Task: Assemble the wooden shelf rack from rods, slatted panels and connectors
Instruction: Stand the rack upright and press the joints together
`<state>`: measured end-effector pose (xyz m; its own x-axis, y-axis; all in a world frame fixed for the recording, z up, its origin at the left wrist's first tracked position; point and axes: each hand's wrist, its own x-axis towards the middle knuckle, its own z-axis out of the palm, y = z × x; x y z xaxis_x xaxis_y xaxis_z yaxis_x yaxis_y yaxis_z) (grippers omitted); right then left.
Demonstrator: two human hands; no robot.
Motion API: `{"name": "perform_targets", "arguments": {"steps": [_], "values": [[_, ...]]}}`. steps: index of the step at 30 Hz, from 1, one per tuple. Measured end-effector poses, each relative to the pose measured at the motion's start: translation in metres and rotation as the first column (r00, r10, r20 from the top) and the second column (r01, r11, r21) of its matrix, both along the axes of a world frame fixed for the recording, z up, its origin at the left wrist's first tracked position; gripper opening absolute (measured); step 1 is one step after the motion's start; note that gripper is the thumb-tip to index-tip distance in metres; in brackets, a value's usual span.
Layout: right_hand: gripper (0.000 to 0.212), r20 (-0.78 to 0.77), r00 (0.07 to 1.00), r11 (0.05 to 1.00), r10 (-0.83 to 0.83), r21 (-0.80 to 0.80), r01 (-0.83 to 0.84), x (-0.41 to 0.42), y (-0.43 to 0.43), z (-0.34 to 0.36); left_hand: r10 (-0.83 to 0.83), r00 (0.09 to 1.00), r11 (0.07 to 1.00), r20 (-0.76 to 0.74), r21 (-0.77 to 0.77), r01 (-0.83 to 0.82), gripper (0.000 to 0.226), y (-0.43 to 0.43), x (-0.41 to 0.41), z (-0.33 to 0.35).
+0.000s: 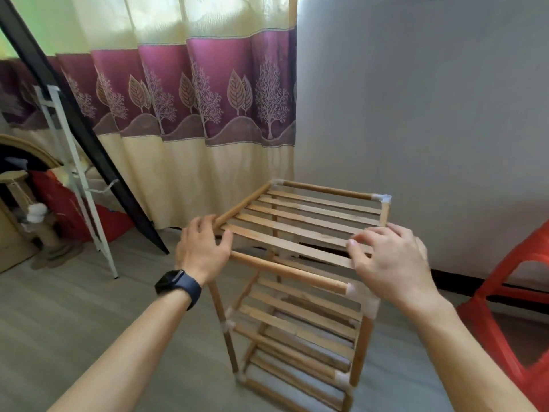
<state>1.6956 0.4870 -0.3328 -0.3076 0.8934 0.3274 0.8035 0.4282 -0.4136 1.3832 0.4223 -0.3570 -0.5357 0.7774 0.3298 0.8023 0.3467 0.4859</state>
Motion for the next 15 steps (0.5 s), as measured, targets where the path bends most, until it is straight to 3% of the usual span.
{"name": "perform_targets", "arguments": {"steps": [3,5,8,12,15], "values": [[0.046,0.135,0.975,0.984,0.177,-0.019,-0.176,-0.028,-0.032,0.007,-0.031,0.881,0.999,0.472,0.051,0.008,0.039,0.005,-0.005,0.002],[0.057,0.226,0.938,0.965,0.263,-0.080,-0.251,-0.047,-0.044,0.000,0.021,0.853,0.993,0.521,0.088,-0.078,0.035,0.008,-0.004,0.002],[0.062,0.345,0.908,0.971,0.237,-0.097,-0.217,-0.061,-0.040,-0.009,0.020,0.816,0.987,0.578,0.118,-0.107,0.032,0.005,-0.002,0.001],[0.056,0.304,0.944,0.989,0.132,0.023,-0.145,-0.063,-0.022,-0.013,-0.144,0.428,0.986,0.892,0.164,-0.009,0.030,-0.011,-0.006,0.004],[0.056,0.268,0.961,0.991,0.075,0.089,-0.103,-0.061,-0.013,-0.020,-0.185,0.299,0.983,0.936,0.170,0.076,0.038,-0.022,-0.003,-0.002]]}}
